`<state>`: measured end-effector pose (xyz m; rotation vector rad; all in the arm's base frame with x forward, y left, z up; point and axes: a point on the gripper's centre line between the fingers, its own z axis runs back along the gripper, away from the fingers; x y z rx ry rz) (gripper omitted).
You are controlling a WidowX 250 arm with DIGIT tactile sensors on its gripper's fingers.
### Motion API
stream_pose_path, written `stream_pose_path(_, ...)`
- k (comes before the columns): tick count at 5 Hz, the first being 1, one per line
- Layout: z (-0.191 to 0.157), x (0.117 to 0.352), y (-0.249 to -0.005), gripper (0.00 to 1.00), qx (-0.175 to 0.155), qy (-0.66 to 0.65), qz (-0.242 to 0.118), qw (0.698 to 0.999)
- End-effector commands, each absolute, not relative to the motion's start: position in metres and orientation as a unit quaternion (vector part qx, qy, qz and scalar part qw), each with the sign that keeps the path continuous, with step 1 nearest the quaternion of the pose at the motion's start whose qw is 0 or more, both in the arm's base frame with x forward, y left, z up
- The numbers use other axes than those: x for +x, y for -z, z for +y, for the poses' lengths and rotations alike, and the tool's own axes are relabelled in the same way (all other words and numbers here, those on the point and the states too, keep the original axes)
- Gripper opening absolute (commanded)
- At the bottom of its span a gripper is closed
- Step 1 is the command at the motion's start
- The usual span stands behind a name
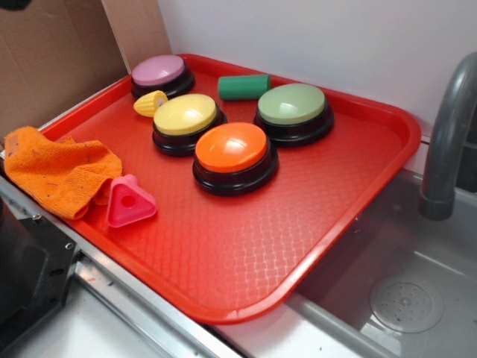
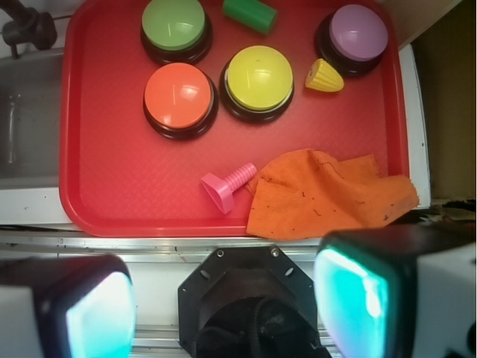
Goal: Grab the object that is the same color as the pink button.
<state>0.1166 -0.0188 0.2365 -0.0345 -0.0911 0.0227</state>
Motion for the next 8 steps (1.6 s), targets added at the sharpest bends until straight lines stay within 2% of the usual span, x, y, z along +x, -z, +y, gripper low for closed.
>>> stream_pose_path(1,-0.019,0.117,-0.236,1.00,-0.017,-0.011,-0.046,0.999)
stream_pose_path(2,-0.020,0.128,-0.209,1.00,-0.017,0.008,-0.050,0.999)
stream_pose_path(3,-0.022,0.140,-0.177,1.00,-0.015,0.050,-0.035,0.998)
stream_pose_path(4,-0.021,0.148,-0.138,1.00,-0.018,0.116,-0.042,0.992)
stream_pose_path(5,-0.020,0.153,-0.106,1.00,-0.030,0.164,-0.023,0.986)
stream_pose_path(6,-0.021,0.149,-0.076,1.00,-0.027,0.217,0.012,0.976)
stream_pose_path(8,-0.019,0.148,-0.048,1.00,-0.031,0.247,0.035,0.968)
